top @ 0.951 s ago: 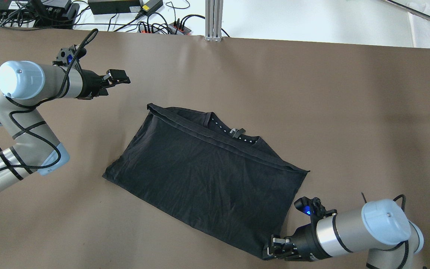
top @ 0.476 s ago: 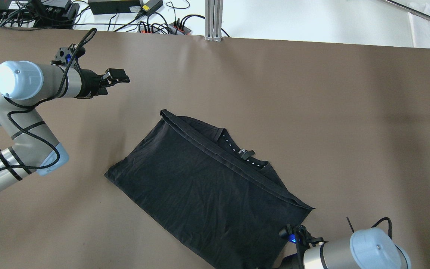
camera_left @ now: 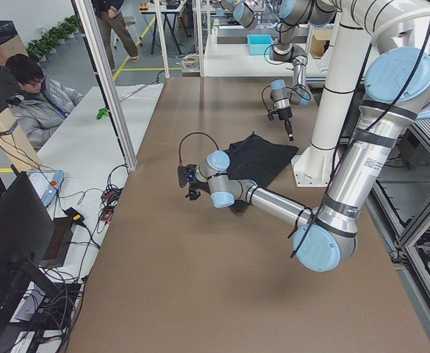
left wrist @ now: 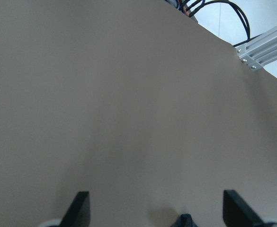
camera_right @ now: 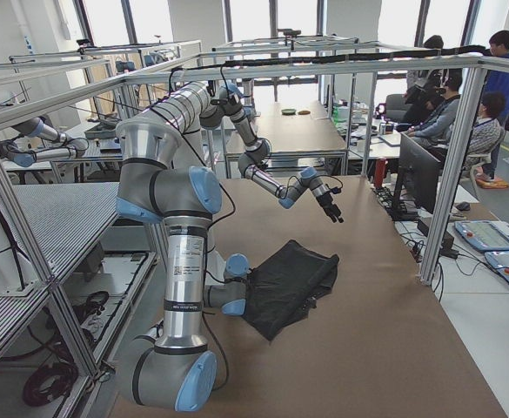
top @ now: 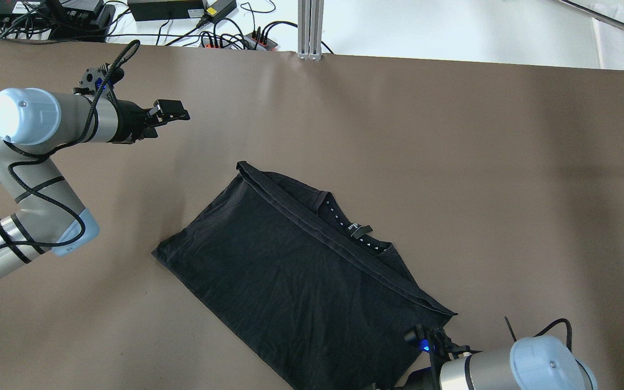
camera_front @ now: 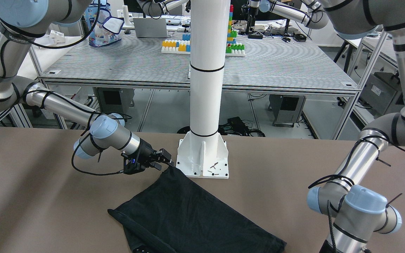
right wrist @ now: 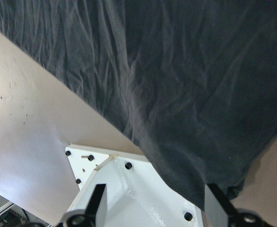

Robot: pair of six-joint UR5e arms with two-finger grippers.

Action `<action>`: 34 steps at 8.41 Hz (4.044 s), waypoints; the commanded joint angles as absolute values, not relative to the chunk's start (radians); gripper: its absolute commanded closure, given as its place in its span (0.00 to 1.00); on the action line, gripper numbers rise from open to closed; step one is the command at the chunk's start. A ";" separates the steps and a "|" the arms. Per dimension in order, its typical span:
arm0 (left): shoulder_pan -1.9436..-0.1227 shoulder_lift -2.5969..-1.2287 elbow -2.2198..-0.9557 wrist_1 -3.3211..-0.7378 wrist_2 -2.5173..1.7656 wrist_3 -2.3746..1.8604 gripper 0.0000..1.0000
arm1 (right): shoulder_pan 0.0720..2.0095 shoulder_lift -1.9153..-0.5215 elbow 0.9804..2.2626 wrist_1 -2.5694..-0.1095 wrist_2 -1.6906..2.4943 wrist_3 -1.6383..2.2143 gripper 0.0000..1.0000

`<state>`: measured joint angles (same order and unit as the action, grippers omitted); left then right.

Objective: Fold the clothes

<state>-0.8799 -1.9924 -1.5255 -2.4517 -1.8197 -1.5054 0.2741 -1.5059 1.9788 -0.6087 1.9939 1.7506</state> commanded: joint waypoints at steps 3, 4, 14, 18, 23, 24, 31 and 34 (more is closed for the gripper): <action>-0.792 -1.768 -1.754 -2.450 -1.852 -1.531 0.00 | 0.429 -1.499 1.980 -0.699 1.964 1.729 0.06; -0.758 -1.735 -1.779 -2.450 -1.841 -1.564 0.00 | 0.446 -1.499 1.977 -0.701 1.962 1.720 0.06; -0.503 -1.652 -1.778 -2.476 -1.597 -1.614 0.00 | 0.494 -1.494 1.976 -0.742 1.930 1.678 0.06; -0.483 -1.666 -1.749 -2.477 -1.594 -1.612 0.00 | 0.494 -1.489 1.974 -0.744 1.930 1.678 0.06; -0.482 -1.698 -1.736 -2.476 -1.601 -1.614 1.00 | 0.494 -1.486 1.967 -0.744 1.917 1.678 0.06; -0.483 -1.698 -1.767 -2.467 -1.624 -1.614 1.00 | 0.494 -1.486 1.967 -0.744 1.916 1.678 0.06; -0.583 -1.750 -1.778 -2.346 -1.658 -1.567 1.00 | 0.489 -1.486 1.968 -0.742 1.916 1.678 0.06; -0.696 -1.917 -1.677 -2.205 -1.660 -1.511 1.00 | 0.488 -1.486 1.968 -0.742 1.914 1.678 0.06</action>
<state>-0.6259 -1.7917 -1.7555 -2.2955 -1.6595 -1.5488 0.4886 -1.4864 1.9681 -0.7425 1.9149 1.6782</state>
